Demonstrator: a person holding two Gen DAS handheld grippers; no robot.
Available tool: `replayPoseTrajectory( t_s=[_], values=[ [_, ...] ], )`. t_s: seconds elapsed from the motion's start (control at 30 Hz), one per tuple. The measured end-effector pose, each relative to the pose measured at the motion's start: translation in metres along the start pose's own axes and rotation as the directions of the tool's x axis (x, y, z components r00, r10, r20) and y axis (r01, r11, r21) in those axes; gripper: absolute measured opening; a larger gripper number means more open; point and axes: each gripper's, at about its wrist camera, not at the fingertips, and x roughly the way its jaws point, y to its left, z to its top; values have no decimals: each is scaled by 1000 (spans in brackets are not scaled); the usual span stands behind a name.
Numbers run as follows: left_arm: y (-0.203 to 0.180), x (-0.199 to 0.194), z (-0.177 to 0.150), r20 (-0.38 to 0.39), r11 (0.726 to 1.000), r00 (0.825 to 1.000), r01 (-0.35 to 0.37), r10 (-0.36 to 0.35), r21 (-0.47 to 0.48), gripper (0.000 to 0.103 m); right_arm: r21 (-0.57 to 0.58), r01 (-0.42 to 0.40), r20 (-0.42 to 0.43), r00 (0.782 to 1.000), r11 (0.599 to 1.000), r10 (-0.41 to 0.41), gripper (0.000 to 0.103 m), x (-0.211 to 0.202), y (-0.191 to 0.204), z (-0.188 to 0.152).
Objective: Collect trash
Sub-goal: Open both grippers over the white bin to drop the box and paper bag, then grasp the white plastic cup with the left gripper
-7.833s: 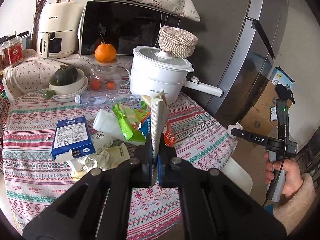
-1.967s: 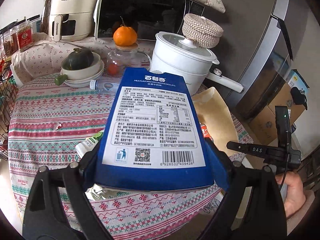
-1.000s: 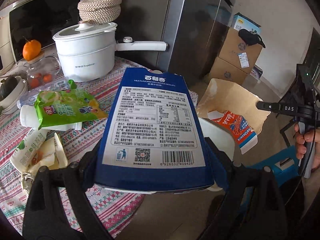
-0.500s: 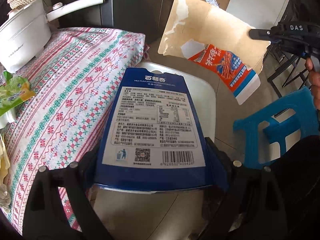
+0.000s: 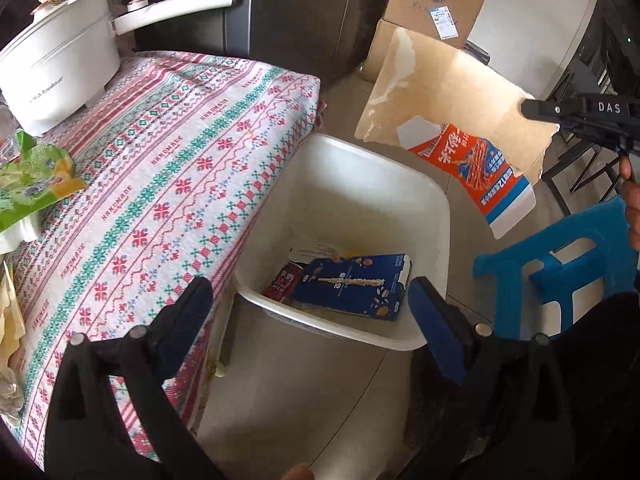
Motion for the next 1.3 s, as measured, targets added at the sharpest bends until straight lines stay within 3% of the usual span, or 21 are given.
replayPoseTrajectory(
  t_s=[0.33, 0.7, 0.77, 0.83, 0.9, 1.1, 1.3],
  values=[
    [55, -47, -7, 62, 986, 995, -68, 79, -153, 100, -66, 2, -110, 994, 998, -9, 5, 31, 27, -10],
    [86, -84, -18, 124, 968, 983, -101, 132, -229, 100, -97, -27, -209, 978, 995, 6, 9, 58, 52, -21],
    [91, -89, -19, 131, 963, 982, -101, 137, -250, 100, -71, -42, -208, 978, 997, 27, 21, 58, 53, -19],
    [97, -96, -20, 146, 957, 978, -104, 147, -270, 100, -53, -48, -196, 980, 997, 37, 46, 56, 55, -17],
    [104, -104, -21, 158, 951, 974, -113, 163, -288, 100, -53, -51, -166, 985, 997, 41, 56, 50, 59, -15],
    [132, -130, -19, 186, 929, 954, -165, 235, -330, 100, -83, -60, -90, 995, 995, 53, 65, 37, 80, -8],
    [184, -162, -29, 202, 863, 916, -226, 346, -452, 100, -121, -73, -27, 997, 990, 70, 70, 34, 108, 0]
  ],
)
